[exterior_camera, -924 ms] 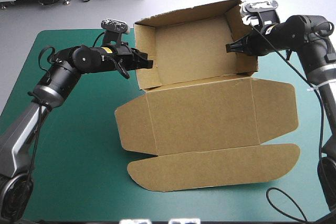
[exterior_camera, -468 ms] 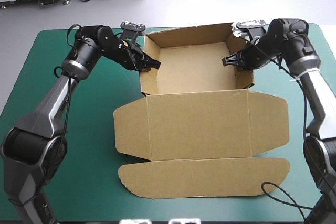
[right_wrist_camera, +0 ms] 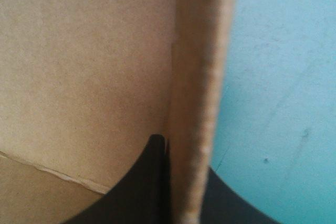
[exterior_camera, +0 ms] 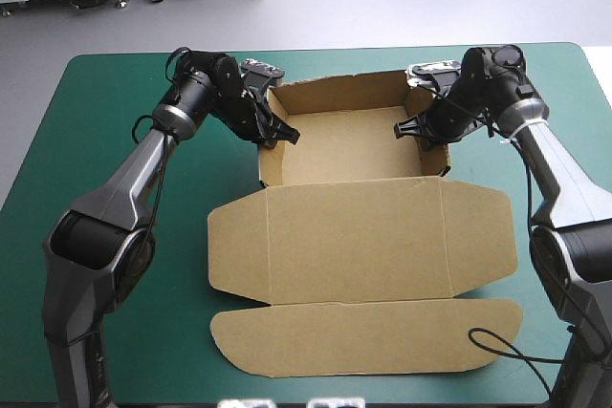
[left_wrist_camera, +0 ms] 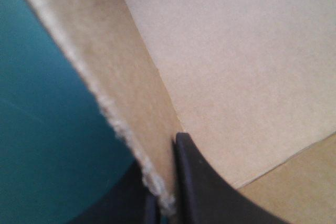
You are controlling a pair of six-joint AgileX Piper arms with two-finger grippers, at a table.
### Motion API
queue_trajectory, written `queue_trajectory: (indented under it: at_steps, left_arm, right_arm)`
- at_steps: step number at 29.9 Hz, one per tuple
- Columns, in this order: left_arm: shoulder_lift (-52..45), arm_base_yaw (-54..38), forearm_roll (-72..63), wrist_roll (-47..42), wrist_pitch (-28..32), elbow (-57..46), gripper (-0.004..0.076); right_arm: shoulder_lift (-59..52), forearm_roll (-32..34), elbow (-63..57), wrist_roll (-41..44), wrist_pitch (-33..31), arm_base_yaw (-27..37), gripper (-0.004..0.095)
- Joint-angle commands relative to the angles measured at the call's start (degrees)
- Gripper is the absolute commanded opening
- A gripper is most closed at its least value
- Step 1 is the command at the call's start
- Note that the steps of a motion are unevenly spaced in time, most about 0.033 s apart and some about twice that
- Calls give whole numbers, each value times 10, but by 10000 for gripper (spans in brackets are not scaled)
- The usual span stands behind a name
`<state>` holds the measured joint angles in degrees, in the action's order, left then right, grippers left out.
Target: Fold the box
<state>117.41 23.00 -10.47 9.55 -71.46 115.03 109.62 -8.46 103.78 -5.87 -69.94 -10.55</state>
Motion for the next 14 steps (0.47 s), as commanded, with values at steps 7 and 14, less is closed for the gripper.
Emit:
queue_trajectory:
  at_steps: [7, 14]
  left_arm:
    - [-24, 43, 68, 17, -25, 21, -9]
    - [-6, 42, 68, 17, -25, 19, -9]
  right_arm:
    - [-3, -7, 20, -9, -15, -31, -13]
    - [21, -7, 20, 2, -16, -31, -13]
